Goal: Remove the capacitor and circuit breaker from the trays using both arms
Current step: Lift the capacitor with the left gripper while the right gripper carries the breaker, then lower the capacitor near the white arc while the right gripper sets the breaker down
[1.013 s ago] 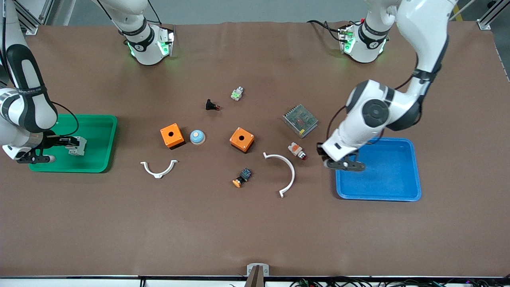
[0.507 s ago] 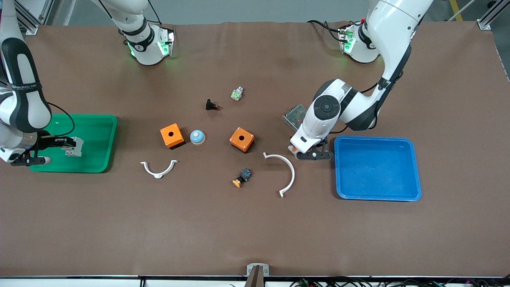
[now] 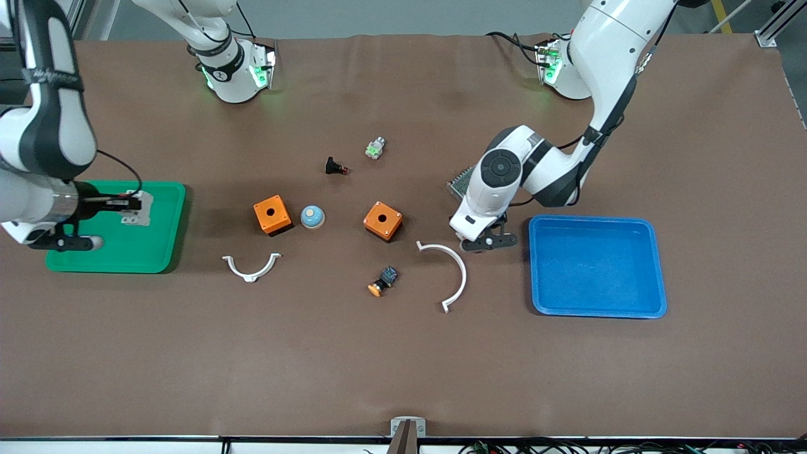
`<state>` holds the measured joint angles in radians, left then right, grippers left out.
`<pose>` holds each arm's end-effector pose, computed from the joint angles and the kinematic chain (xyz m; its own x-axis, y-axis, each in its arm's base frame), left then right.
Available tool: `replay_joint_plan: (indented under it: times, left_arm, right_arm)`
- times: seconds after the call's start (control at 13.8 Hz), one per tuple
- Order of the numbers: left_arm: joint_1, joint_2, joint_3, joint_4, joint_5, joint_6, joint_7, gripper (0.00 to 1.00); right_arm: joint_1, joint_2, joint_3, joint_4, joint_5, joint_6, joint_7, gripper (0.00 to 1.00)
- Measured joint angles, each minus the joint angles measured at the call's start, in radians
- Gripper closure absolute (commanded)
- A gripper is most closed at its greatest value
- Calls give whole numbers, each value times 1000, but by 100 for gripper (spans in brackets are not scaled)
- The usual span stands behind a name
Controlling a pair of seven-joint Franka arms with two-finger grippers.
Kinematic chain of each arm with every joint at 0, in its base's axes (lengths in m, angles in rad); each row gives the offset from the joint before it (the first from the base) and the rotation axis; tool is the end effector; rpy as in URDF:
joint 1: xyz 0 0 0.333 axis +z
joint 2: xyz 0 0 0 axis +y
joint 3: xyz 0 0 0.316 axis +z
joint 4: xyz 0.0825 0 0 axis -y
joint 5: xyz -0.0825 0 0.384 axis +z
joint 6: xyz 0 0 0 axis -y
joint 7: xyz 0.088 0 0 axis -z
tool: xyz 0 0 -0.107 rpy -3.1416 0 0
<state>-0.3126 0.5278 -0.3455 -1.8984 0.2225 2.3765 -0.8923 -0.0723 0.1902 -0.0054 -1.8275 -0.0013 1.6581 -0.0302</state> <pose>0.5066 -0.3750 0.2351 0.9932 0.1143 -0.0202 0.1145 -0.9934 0.0061 0.5657 -0.0440 0.4050 0.9351 -0.0427 -0.3518 -0.0487 -0.9988 -0.0084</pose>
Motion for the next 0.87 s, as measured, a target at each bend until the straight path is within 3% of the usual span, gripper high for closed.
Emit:
replay_joint_plan:
  times: [0.29,0.65,0.72,0.8,0.87]
  left_arm:
    - [-53,13,0,0,0,24,-87,100]
    - [-98,69,1,0,0,92,-167,99]
    - [-103,77,1,0,0,104,-180,89]
    - [-107,83,1,1,0,110,-189,46]
    - [-110,86,1,2,0,112,-190,20]
  right_arm:
    - [147,1,2,15,102,-3,93,73]
    - [360,38,3,11,119,131,354,73]
    - [392,55,3,10,132,157,377,73]
    - [417,74,3,9,156,186,386,73]
    - [435,98,3,9,185,220,394,73]
